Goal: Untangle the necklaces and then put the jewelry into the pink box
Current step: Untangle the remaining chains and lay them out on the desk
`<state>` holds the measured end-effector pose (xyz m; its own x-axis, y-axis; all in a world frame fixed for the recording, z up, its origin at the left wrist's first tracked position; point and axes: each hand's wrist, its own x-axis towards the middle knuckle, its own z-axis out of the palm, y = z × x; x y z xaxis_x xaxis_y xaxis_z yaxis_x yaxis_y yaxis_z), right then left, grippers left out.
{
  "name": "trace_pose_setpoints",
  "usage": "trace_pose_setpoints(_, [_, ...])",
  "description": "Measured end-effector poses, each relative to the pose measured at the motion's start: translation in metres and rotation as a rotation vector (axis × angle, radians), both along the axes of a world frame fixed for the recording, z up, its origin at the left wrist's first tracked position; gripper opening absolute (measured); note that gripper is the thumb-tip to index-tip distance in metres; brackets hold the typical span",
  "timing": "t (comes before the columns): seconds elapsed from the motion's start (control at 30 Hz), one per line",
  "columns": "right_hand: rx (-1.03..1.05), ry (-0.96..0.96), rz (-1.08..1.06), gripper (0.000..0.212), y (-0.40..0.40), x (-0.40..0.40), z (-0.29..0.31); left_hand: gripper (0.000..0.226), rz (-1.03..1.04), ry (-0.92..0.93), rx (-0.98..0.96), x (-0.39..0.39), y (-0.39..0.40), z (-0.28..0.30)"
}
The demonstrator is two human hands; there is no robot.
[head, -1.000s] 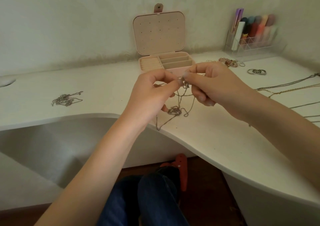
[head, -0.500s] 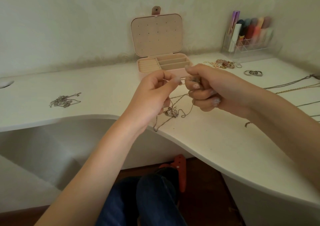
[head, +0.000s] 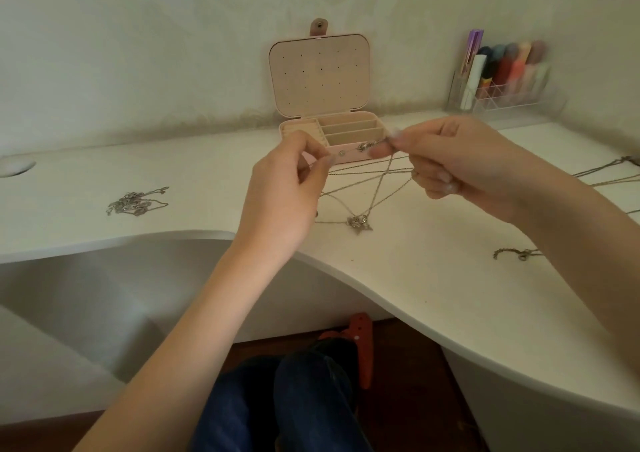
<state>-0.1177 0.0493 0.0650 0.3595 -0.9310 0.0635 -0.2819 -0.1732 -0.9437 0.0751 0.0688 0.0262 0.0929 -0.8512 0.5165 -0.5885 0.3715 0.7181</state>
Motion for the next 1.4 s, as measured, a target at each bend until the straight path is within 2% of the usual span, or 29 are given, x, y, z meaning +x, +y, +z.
trace_pose_setpoints(0.1, [-0.19,0.303,-0.104,0.024,0.001,0.0,0.0,0.009,0.118,-0.055,-0.119,0.006,-0.002,0.002])
trace_pose_setpoints(0.2, [-0.316,0.311,-0.192,0.025,0.0,0.0,0.0,0.009,0.198,-0.089,-0.238,0.013,-0.004,0.005])
trace_pose_setpoints(0.37, [-0.337,0.032,-0.269,0.031,-0.007,-0.004,0.001,0.01,0.232,-0.099,-0.247,0.018,-0.005,0.008])
trace_pose_setpoints(0.47, [-0.212,-0.248,-0.25,0.03,-0.012,-0.007,0.003,0.017,0.222,-0.118,-0.182,0.017,-0.005,0.005])
trace_pose_setpoints(0.57, [-0.026,-0.534,-0.134,0.029,-0.009,-0.005,0.006,0.018,0.205,-0.103,-0.119,0.014,-0.005,0.001])
trace_pose_setpoints(0.67, [0.059,-0.573,-0.085,0.028,-0.005,-0.003,0.006,0.017,0.247,-0.072,-0.048,0.014,-0.006,0.001])
trace_pose_setpoints(0.73, [0.087,-0.546,-0.041,0.027,-0.005,-0.004,0.006,0.021,0.193,0.19,0.051,0.014,-0.009,0.005])
trace_pose_setpoints(0.83, [0.083,-0.414,0.0,0.022,-0.006,-0.006,0.006,0.026,-0.06,0.931,0.211,0.011,-0.011,0.016])
trace_pose_setpoints(0.87, [0.078,-0.384,0.006,0.021,-0.006,-0.006,0.005,0.027,-0.127,1.083,0.247,0.01,-0.009,0.018])
trace_pose_setpoints(0.9, [0.076,-0.38,0.011,0.02,-0.005,-0.006,0.005,0.027,-0.163,1.128,0.279,0.01,-0.008,0.02])
trace_pose_setpoints(0.97, [0.087,-0.426,0.03,0.018,-0.005,-0.006,0.005,0.026,-0.207,0.979,0.328,0.009,-0.006,0.021])
trace_pose_setpoints(1.07, [0.096,-0.49,0.075,0.02,-0.003,-0.006,0.006,0.017,-0.275,0.487,0.415,0.002,-0.001,0.023])
trace_pose_setpoints(1.1, [0.097,-0.507,0.093,0.021,-0.003,-0.006,0.007,0.021,-0.305,0.341,0.446,-0.001,0.002,0.024])
trace_pose_setpoints(1.17, [0.1,-0.526,0.134,0.023,-0.001,-0.007,0.008,0.028,-0.368,0.156,0.5,-0.007,0.005,0.025])
trace_pose_setpoints(1.3, [0.089,-0.481,0.219,0.031,0.002,-0.008,0.01,0.028,-0.414,-0.001,0.565,-0.014,0.008,0.023])
trace_pose_setpoints(1.4, [0.099,-0.462,0.252,0.035,0.003,-0.009,0.011,0.019,-0.382,0.088,0.493,-0.014,0.005,0.018])
